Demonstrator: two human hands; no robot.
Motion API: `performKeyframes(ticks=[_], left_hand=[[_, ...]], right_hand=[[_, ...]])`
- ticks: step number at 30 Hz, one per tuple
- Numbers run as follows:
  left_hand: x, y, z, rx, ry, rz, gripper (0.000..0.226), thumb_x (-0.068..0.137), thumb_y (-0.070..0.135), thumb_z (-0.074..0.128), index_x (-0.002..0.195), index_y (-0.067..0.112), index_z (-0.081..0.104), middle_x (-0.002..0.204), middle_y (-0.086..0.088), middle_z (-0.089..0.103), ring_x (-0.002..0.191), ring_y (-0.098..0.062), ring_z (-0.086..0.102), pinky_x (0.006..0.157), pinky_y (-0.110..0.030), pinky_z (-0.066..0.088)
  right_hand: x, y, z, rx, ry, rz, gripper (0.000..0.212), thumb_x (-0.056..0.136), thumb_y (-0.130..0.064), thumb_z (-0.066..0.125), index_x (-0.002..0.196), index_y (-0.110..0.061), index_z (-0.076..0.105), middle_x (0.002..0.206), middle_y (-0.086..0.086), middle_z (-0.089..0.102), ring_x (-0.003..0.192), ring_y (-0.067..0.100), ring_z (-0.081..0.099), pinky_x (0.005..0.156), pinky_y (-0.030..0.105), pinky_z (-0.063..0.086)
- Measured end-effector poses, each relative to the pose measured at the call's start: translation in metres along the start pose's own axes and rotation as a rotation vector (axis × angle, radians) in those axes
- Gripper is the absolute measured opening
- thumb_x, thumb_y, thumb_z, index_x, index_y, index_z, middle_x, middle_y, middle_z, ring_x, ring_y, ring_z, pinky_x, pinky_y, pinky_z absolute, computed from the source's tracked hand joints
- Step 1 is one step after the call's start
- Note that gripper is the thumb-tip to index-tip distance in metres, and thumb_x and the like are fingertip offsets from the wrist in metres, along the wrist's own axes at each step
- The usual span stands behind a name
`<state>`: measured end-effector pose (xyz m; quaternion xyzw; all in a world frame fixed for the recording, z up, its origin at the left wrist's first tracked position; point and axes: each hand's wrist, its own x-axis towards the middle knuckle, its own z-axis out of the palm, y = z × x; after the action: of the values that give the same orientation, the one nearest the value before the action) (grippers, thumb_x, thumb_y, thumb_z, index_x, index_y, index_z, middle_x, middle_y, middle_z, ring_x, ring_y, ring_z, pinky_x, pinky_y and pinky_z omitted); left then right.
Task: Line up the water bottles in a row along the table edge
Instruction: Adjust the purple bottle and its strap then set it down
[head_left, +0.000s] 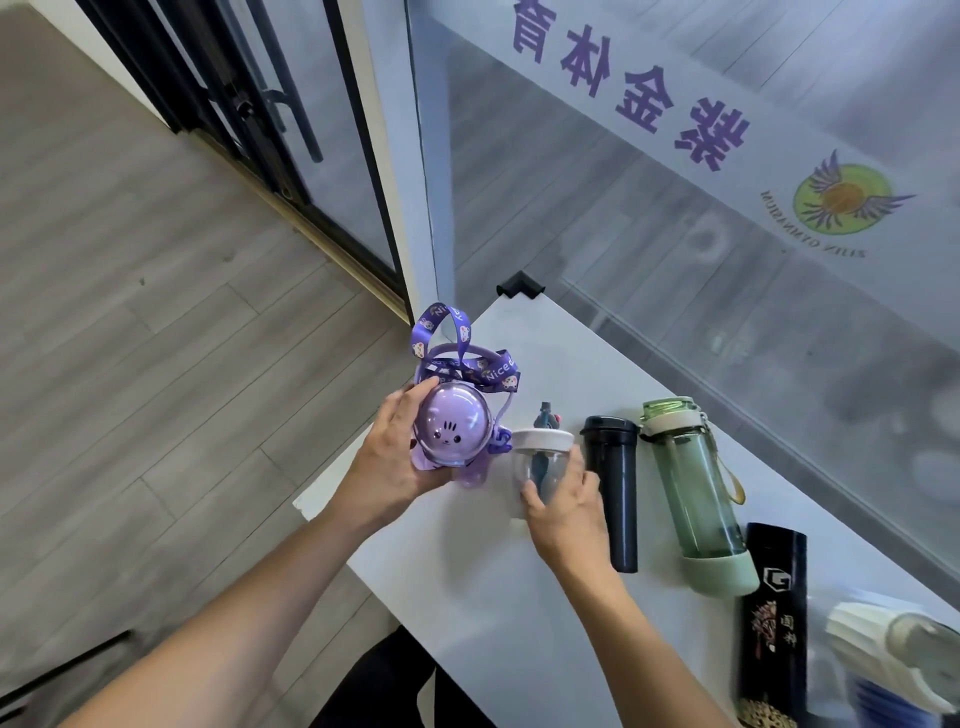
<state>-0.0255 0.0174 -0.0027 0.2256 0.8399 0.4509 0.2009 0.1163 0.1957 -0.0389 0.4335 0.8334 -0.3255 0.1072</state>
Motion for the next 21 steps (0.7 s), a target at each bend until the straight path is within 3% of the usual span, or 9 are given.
performKeyframes(ticks=[6, 10, 12, 16, 21], left_hand=[[0.032, 0.008, 0.0, 0.022, -0.046, 0.021, 0.102, 0.061, 0.032, 0.092, 0.145, 0.042, 0.033, 0.143, 0.014, 0.04, 0.128, -0.004, 0.045, 0.102, -0.043, 0.05], [0.053, 0.015, -0.002, 0.04, -0.099, 0.044, 0.101, 0.061, 0.032, 0.092, 0.145, 0.037, 0.036, 0.145, 0.014, 0.043, 0.13, -0.007, 0.046, 0.103, -0.043, 0.049], [0.063, 0.02, 0.0, 0.049, -0.112, 0.056, 0.101, 0.061, 0.03, 0.093, 0.145, 0.035, 0.037, 0.146, 0.011, 0.043, 0.129, -0.01, 0.047, 0.103, -0.044, 0.049], [0.086, 0.031, 0.006, 0.064, -0.13, 0.077, 0.102, 0.061, 0.025, 0.094, 0.145, 0.03, 0.037, 0.145, 0.005, 0.047, 0.127, -0.015, 0.05, 0.103, -0.043, 0.049], [0.124, 0.042, 0.011, 0.06, -0.18, 0.082, 0.102, 0.062, 0.02, 0.093, 0.147, 0.028, 0.037, 0.14, 0.0, 0.049, 0.125, -0.018, 0.05, 0.101, -0.045, 0.051]], right_hand=[[-0.007, 0.006, -0.009, -0.045, 0.018, 0.06, 0.086, 0.094, -0.053, 0.053, 0.16, -0.017, 0.011, 0.141, 0.013, 0.041, 0.127, 0.032, 0.045, 0.103, 0.041, 0.039], [0.006, -0.019, -0.032, -0.01, 0.256, -0.182, 0.072, 0.088, -0.045, 0.065, 0.151, -0.021, 0.039, 0.132, 0.007, 0.049, 0.119, 0.029, 0.049, 0.103, 0.041, 0.039], [0.018, -0.04, -0.042, 0.113, 0.222, -0.277, 0.07, 0.087, -0.045, 0.066, 0.149, -0.025, 0.042, 0.127, 0.004, 0.051, 0.115, 0.025, 0.053, 0.102, 0.041, 0.042], [0.043, -0.073, -0.053, 0.235, 0.071, -0.325, 0.07, 0.088, -0.054, 0.06, 0.15, -0.044, 0.029, 0.126, -0.002, 0.048, 0.112, 0.02, 0.055, 0.097, 0.041, 0.048], [0.074, -0.08, -0.062, 0.304, 0.096, -0.356, 0.064, 0.087, -0.052, 0.066, 0.144, -0.037, 0.042, 0.115, 0.0, 0.053, 0.107, 0.013, 0.052, 0.096, 0.032, 0.047]])
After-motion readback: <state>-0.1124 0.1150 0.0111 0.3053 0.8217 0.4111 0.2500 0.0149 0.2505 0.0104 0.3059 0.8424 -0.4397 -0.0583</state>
